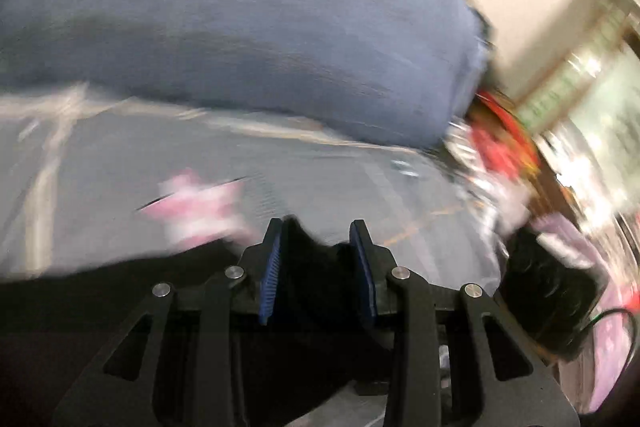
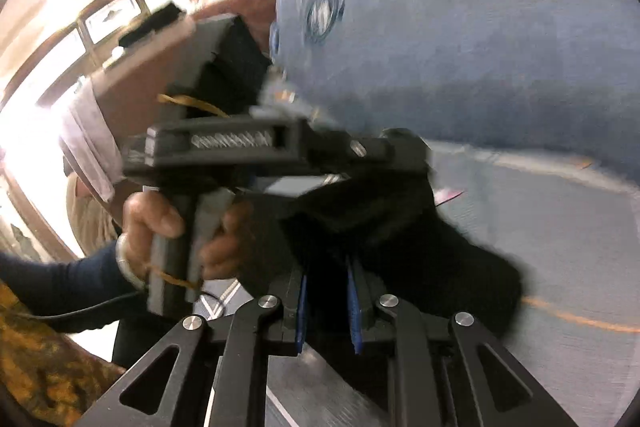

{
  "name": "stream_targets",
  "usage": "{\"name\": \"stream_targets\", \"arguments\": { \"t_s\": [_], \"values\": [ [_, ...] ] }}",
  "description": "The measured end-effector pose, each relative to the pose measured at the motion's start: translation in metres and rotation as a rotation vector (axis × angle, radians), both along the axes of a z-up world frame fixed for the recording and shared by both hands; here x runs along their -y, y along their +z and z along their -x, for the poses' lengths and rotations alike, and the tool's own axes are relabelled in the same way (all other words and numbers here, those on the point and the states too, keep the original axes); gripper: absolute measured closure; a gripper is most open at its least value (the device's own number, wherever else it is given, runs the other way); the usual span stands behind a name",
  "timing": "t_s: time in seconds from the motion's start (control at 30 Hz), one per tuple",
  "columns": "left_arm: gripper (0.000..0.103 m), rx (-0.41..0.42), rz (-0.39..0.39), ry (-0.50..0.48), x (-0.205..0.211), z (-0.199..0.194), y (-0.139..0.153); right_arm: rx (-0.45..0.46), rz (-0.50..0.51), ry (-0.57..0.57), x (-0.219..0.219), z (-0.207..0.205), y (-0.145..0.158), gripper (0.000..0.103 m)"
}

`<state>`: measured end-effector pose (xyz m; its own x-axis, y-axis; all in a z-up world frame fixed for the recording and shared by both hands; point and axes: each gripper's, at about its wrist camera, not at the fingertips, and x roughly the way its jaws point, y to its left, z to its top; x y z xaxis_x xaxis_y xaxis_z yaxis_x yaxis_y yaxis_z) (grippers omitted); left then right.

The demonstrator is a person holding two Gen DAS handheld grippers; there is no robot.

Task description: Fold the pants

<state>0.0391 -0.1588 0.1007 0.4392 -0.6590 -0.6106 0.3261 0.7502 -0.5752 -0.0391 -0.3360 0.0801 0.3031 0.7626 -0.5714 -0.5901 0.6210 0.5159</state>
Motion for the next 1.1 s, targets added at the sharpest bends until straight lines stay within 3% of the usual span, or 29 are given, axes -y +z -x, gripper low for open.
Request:
{"name": "stream_targets", "arguments": {
  "t_s": [0.07,0.1,0.17,0.23,0.27,0.37,0.47,0.6,0.73,0.77,0.8,0.83,0.87,0.97,1.1],
  "values": [
    [0.071,-0.05,-0.027,0.071,-0.032,0.007,-0.017,-0.122,0.05,0.033,-0.037,-0.005,-0.04,0.073],
    [0.071,-0.059,-0.038,0.09,-0.04,0.011,-0.021,-0.151,0.062,0.038,-0.045,-0.009,-0.046,0.068],
    [0.066,-0.066,-0.057,0.133,-0.058,0.021,-0.025,-0.146,-0.023,0.039,-0.04,-0.002,-0.038,0.067],
    [0.038,-0.047,-0.036,0.16,-0.07,0.034,-0.023,-0.146,-0.117,0.015,-0.02,0.005,-0.024,0.057],
    [0.036,-0.036,-0.009,0.167,-0.073,0.041,-0.021,-0.115,-0.16,-0.037,0.002,0.013,-0.014,0.052],
    [0.035,-0.037,0.046,0.147,-0.068,0.055,-0.02,-0.074,-0.175,-0.164,0.04,0.027,0.0,0.049],
    [0.035,-0.063,0.031,0.106,-0.049,0.061,-0.025,-0.08,-0.134,-0.292,0.073,0.027,-0.004,0.049],
    [0.035,-0.088,-0.103,0.066,-0.004,0.066,-0.041,-0.092,-0.085,-0.365,0.095,0.023,-0.015,0.049],
    [0.035,-0.02,-0.191,0.076,0.032,0.07,-0.048,-0.098,-0.064,-0.373,0.086,0.016,-0.021,0.049],
    [0.036,-0.009,-0.195,0.072,0.035,0.07,-0.048,-0.091,-0.022,-0.373,0.082,0.014,-0.021,0.049],
    [0.053,-0.006,-0.191,0.07,0.036,0.069,-0.047,-0.079,0.017,-0.374,0.081,0.014,-0.02,0.049],
    [0.077,-0.015,-0.191,0.074,0.035,0.067,-0.045,-0.052,0.064,-0.37,0.075,0.013,-0.015,0.049],
    [0.083,-0.022,-0.19,0.075,0.032,0.066,-0.043,-0.032,0.076,-0.365,0.075,0.015,-0.014,0.049],
    [0.083,-0.01,-0.169,0.077,0.019,0.071,-0.034,0.011,0.018,-0.343,0.074,0.019,-0.005,0.049],
    [0.083,-0.007,-0.203,0.105,0.004,0.073,-0.036,0.012,-0.035,-0.322,0.064,0.013,-0.006,0.049]
  ]
}}
